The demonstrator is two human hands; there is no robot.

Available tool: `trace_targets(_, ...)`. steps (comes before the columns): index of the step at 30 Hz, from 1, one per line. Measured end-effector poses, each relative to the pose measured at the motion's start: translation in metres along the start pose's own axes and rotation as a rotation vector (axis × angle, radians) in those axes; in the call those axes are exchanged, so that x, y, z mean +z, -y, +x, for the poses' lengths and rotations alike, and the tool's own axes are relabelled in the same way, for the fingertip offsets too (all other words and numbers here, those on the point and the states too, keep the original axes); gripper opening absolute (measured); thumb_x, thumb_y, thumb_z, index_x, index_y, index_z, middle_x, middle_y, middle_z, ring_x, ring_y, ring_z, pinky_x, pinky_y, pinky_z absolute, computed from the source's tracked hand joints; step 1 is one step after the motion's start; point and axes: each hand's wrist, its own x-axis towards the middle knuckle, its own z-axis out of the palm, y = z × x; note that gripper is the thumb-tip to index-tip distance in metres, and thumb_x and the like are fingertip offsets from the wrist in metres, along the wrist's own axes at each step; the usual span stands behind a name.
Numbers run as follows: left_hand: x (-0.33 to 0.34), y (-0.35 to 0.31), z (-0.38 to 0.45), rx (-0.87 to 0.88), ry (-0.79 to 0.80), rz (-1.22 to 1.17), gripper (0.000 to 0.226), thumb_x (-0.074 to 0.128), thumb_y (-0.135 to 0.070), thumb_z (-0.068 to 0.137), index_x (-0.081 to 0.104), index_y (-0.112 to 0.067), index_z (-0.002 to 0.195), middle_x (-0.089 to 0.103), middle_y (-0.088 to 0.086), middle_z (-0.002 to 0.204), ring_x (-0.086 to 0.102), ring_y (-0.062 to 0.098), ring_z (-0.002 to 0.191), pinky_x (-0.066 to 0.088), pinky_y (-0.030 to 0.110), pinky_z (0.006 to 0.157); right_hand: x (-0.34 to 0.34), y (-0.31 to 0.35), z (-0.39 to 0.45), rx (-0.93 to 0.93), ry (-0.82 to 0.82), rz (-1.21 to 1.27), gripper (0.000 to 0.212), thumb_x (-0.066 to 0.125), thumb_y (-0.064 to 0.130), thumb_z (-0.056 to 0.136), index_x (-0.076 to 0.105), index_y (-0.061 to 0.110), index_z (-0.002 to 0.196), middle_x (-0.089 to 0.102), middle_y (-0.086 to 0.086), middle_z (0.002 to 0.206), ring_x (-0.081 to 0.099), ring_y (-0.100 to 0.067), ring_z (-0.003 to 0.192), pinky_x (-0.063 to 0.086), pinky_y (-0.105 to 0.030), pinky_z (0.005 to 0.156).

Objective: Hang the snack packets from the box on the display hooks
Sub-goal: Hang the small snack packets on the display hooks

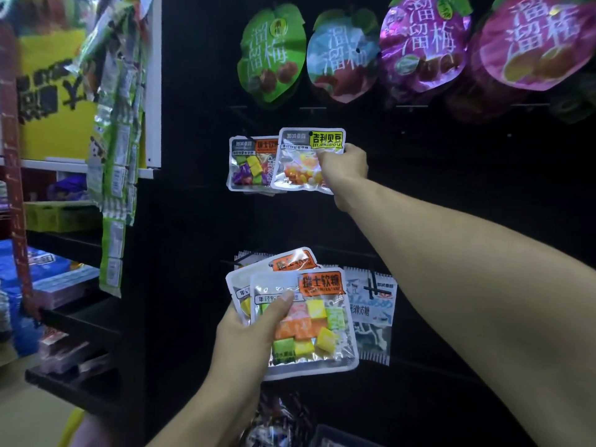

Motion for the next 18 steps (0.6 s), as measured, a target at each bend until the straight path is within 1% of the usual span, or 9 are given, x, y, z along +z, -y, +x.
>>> trace_targets(2, -0.0015, 0.0026, 0.0014, -0.011, 0.006, -0.007, 0.026, 0.072, -0.023, 0.096, 0.072, -0.02, 0.122, 0.083, 0.003, 0.106, 0.082, 0.023, 0.093, 0.064, 0.038, 0.079, 0.0013, -0.0028, -0.0002, 0.004, -0.032, 0.02, 0.008, 0.065, 0.022, 0.096, 0.068, 0.019, 0.103, 0.072, 0.003, 0.095, 0.072, -0.021, 0.086, 0.059, -0.033, 0.073)
trace_targets(3, -0.0023, 0.0044, 0.0022, -0.017, 0.003, -0.015, 0.028, 0.073, -0.022, 0.096, 0.072, -0.019, 0.124, 0.083, 0.005, 0.107, 0.082, 0.026, 0.096, 0.062, 0.043, 0.086, 0.0017, -0.0039, 0.0002, 0.001, -0.058, 0.029, 0.008, 0.064, 0.023, 0.096, 0.067, 0.02, 0.103, 0.072, 0.003, 0.096, 0.073, -0.023, 0.086, 0.062, -0.036, 0.075)
trace_targets(4, -0.003, 0.0057, 0.0027, -0.021, -0.003, -0.02, 0.029, 0.073, -0.022, 0.096, 0.072, -0.019, 0.124, 0.083, 0.005, 0.108, 0.081, 0.027, 0.097, 0.061, 0.045, 0.089, 0.0014, -0.0044, 0.0008, -0.006, -0.083, 0.03, 0.008, 0.064, 0.024, 0.096, 0.066, 0.021, 0.104, 0.072, 0.002, 0.098, 0.074, -0.025, 0.087, 0.063, -0.04, 0.079)
trace_targets(6, -0.0024, 0.0069, 0.0038, -0.027, -0.008, -0.031, 0.028, 0.074, -0.021, 0.096, 0.072, -0.019, 0.123, 0.083, 0.006, 0.108, 0.081, 0.027, 0.097, 0.061, 0.044, 0.088, 0.0004, -0.0026, 0.0015, -0.023, -0.103, 0.032, 0.006, 0.064, 0.025, 0.096, 0.064, 0.023, 0.102, 0.073, 0.003, 0.099, 0.075, -0.027, 0.086, 0.064, -0.045, 0.084)
trace_targets(10, 0.0, 0.0089, 0.0039, -0.044, -0.011, -0.061, 0.028, 0.074, -0.021, 0.095, 0.073, -0.018, 0.123, 0.083, 0.007, 0.108, 0.081, 0.03, 0.098, 0.06, 0.05, 0.095, -0.0003, 0.0012, 0.004, -0.042, -0.085, 0.041, 0.004, 0.066, 0.024, 0.093, 0.063, 0.027, 0.091, 0.074, 0.004, 0.094, 0.077, -0.029, 0.083, 0.065, -0.047, 0.082)
trace_targets(12, 0.0002, 0.0097, 0.0037, -0.04, -0.01, -0.057, 0.027, 0.074, -0.021, 0.096, 0.073, -0.018, 0.122, 0.083, 0.006, 0.107, 0.081, 0.028, 0.096, 0.06, 0.048, 0.092, 0.0011, 0.0026, 0.0034, -0.043, -0.07, 0.036, 0.001, 0.066, 0.023, 0.092, 0.065, 0.024, 0.092, 0.075, 0.003, 0.093, 0.077, -0.028, 0.082, 0.065, -0.047, 0.081)
trace_targets(16, 0.0, 0.0087, 0.0029, -0.031, -0.004, -0.049, 0.024, 0.074, -0.021, 0.096, 0.073, -0.02, 0.119, 0.084, 0.003, 0.104, 0.082, 0.022, 0.092, 0.063, 0.034, 0.073, 0.0034, 0.0023, 0.0034, -0.016, -0.076, 0.043, 0.006, 0.063, 0.022, 0.09, 0.068, 0.021, 0.094, 0.076, 0.0, 0.092, 0.078, -0.027, 0.083, 0.066, -0.048, 0.078)
trace_targets(17, -0.0003, 0.0087, 0.003, -0.032, -0.007, -0.049, 0.023, 0.073, -0.02, 0.096, 0.073, -0.02, 0.119, 0.084, 0.003, 0.103, 0.082, 0.022, 0.091, 0.063, 0.033, 0.072, 0.0037, 0.0014, 0.0043, -0.008, -0.079, 0.043, 0.005, 0.064, 0.023, 0.091, 0.067, 0.02, 0.094, 0.076, 0.0, 0.092, 0.078, -0.026, 0.083, 0.066, -0.048, 0.079)
trace_targets(18, -0.0008, 0.0087, 0.003, -0.034, -0.009, -0.051, 0.023, 0.073, -0.02, 0.096, 0.073, -0.019, 0.119, 0.084, 0.004, 0.104, 0.082, 0.023, 0.092, 0.063, 0.035, 0.075, 0.0035, 0.0004, 0.0054, -0.004, -0.084, 0.04, 0.004, 0.065, 0.023, 0.092, 0.066, 0.02, 0.095, 0.075, 0.0, 0.093, 0.077, -0.026, 0.084, 0.066, -0.048, 0.079)
